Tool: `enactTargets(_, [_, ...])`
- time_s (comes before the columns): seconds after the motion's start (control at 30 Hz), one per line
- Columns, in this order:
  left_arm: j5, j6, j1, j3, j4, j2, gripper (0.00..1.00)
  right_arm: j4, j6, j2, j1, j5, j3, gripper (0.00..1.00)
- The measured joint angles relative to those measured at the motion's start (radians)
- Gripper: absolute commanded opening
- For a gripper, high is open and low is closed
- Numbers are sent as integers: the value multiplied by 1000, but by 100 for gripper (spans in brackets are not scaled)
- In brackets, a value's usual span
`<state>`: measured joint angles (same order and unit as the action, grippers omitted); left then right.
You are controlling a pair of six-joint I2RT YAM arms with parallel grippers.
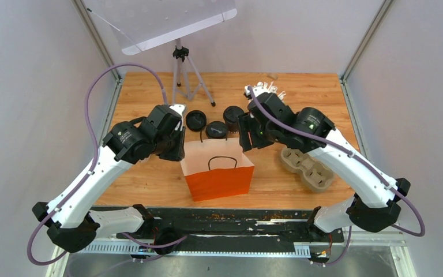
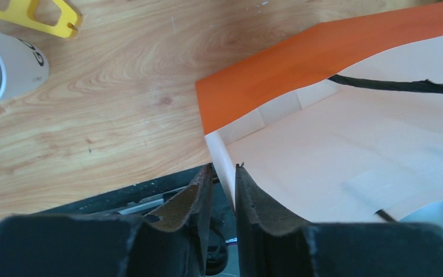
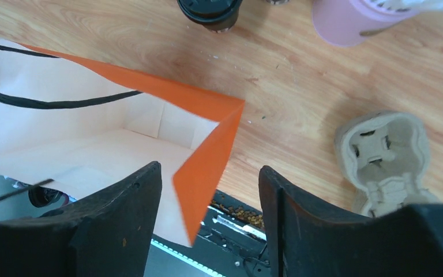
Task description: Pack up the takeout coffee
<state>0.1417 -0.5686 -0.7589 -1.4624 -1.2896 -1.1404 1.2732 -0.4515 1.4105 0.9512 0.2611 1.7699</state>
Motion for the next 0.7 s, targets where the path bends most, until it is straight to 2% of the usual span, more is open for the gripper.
enactTargets(0.17, [9,68,0,0,7,-2,20,5,110,-40,-95,-85,50,63])
enactTargets(0.33, [-16,137,0,5,52,7,21,-14,236,-134,-337,-201,2,64])
enactTargets(0.5, [-34,174,0,13,63,14,36,-11,248,-157,-589,-229,-101,62])
enactTargets(0.7, [-53,192,0,13,77,14,57,-14,161,-109,-733,-209,-322,64])
